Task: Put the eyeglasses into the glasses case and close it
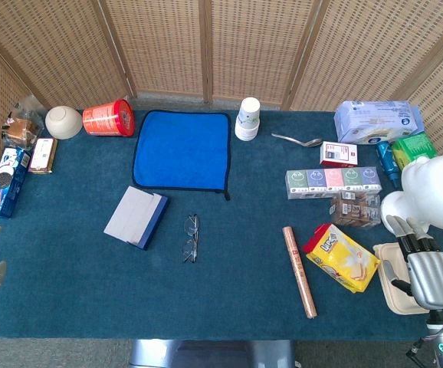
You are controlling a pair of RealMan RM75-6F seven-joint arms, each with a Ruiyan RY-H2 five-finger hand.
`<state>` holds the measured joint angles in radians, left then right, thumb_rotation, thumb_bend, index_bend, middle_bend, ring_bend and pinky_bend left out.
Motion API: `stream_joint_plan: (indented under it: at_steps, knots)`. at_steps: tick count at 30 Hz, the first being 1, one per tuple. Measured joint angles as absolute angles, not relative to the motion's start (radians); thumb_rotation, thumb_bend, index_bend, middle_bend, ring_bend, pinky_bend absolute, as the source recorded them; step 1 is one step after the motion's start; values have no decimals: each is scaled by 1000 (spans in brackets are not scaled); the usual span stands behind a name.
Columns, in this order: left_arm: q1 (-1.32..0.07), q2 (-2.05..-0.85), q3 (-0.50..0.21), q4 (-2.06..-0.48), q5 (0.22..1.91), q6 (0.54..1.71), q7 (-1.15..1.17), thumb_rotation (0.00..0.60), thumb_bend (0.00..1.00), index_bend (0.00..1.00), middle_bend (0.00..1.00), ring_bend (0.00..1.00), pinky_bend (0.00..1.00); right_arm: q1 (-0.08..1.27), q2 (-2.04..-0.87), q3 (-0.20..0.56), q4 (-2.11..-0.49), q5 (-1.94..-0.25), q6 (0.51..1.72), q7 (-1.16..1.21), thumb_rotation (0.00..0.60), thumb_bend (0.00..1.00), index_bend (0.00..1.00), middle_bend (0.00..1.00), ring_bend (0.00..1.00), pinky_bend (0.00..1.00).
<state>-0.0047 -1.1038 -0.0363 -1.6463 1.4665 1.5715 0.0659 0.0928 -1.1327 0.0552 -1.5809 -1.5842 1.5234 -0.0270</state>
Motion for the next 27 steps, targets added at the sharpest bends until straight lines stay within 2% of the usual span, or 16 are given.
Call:
stream_joint_plan:
  at_steps: [17, 27]
  knots:
    - [-19, -1094, -42, -1624, 1499, 1567, 52, 600, 364, 207, 163, 138, 123, 76, -1140, 47, -1582, -1582, 1540, -29, 600, 401, 0, 112, 92, 273]
    - [-101, -1093, -50, -1577, 1529, 1460, 16, 600, 364, 188, 160, 138, 114, 80, -1119, 51, -1617, -1580, 1533, -64, 600, 401, 0, 112, 91, 273]
